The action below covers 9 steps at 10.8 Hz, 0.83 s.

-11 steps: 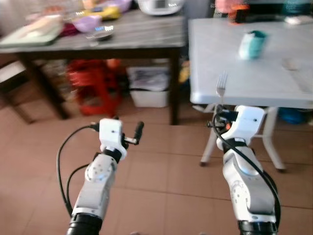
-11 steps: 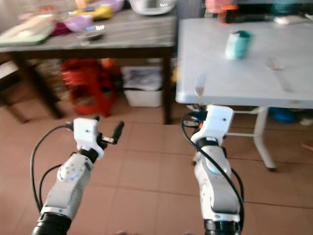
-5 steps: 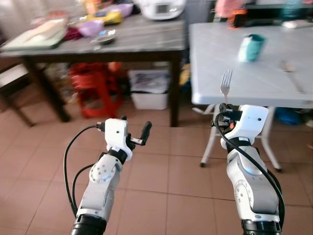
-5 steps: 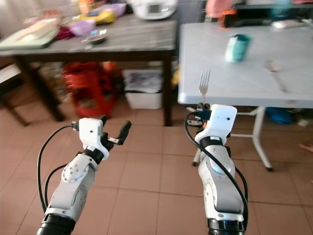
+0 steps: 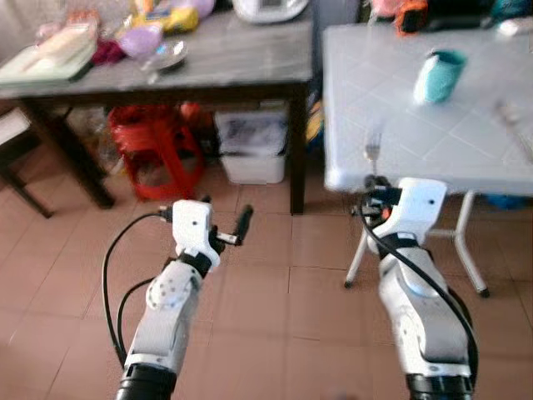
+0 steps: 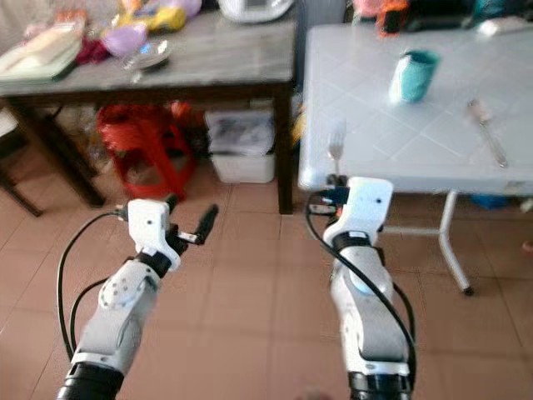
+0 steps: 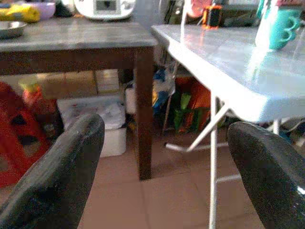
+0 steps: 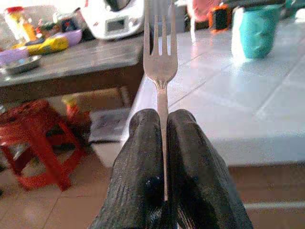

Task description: Setting the table

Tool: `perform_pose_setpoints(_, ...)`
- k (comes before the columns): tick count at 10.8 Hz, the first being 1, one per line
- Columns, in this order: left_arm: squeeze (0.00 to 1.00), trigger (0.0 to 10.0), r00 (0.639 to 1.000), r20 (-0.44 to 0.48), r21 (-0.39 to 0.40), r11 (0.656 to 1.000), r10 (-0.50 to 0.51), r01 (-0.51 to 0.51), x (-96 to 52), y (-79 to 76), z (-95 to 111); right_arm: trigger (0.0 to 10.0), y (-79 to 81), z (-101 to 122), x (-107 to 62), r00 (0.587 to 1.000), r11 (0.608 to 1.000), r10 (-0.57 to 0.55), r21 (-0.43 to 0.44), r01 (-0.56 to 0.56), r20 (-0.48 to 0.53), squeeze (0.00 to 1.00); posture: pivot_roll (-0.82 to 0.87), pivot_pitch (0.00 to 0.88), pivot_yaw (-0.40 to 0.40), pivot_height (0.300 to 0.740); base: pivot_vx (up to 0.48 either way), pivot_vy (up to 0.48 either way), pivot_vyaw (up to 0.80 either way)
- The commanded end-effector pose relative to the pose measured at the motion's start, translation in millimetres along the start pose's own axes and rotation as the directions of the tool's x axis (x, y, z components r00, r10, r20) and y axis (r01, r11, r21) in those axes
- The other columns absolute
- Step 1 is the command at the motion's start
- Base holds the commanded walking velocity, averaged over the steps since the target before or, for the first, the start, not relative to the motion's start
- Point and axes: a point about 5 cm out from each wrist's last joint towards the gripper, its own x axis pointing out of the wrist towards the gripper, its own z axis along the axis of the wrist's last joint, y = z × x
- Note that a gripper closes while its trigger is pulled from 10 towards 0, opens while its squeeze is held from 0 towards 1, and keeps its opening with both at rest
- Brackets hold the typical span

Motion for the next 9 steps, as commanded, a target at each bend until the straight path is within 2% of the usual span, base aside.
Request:
perform_pose_setpoints(1, 0.0, 10.0, 1.0, -0.006, 0.014, 1.0, -0.007, 0.007, -1.5, 1.2, 0.1, 10.0, 2.2, 3.5, 0.8, 1.0, 1.0, 0.007, 0.0, -0.007, 0.017, 0.0, -0.11, 0.076, 0.099, 0.74, 0.345, 0.0, 0.0)
perform_pose_setpoints(3, 0.0, 10.0, 1.0, -0.005, 0.014, 1.0, -0.008, 0.008, -0.7, 1.0, 0.5, 10.0, 2.0, 3.3, 0.7, 1.0, 1.0, 0.004, 0.001, -0.004, 0.017, 0.0, -0.11, 0.075, 0.101, 0.74, 0.336, 0.0, 0.48)
perform_pose_setpoints(5, 0.0, 10.0, 1.0, -0.015, 0.01, 1.0, -0.001, 0.001, -0.3, 0.7, -0.9, 10.0, 1.0, 2.0, 0.0, 1.0, 1.0, 0.0, 0.015, -0.001, 0.012, 0.0, -0.12, 0.076, 0.101, 0.74, 0.371, 0.0, 0.0)
perform_pose_setpoints(7, 0.0, 10.0, 0.999, -0.035, 0.001, 1.0, 0.017, -0.017, 0.4, 0.7, -3.9, 10.0, 0.3, 1.9, 0.0, 1.0, 1.0, -0.006, 0.024, 0.005, 0.01, 0.0, -0.12, 0.076, 0.099, 0.74, 0.0, 0.0, 0.0)
perform_pose_setpoints(9, 0.0, 10.0, 0.999, -0.036, 0.001, 1.0, 0.013, -0.013, 0.9, 0.7, -3.9, 10.0, -0.1, 1.2, 0.2, 1.0, 0.999, -0.012, 0.043, 0.012, 0.006, 0.0, -0.12, 0.074, 0.1, 0.74, 0.0, 0.276, 0.0)
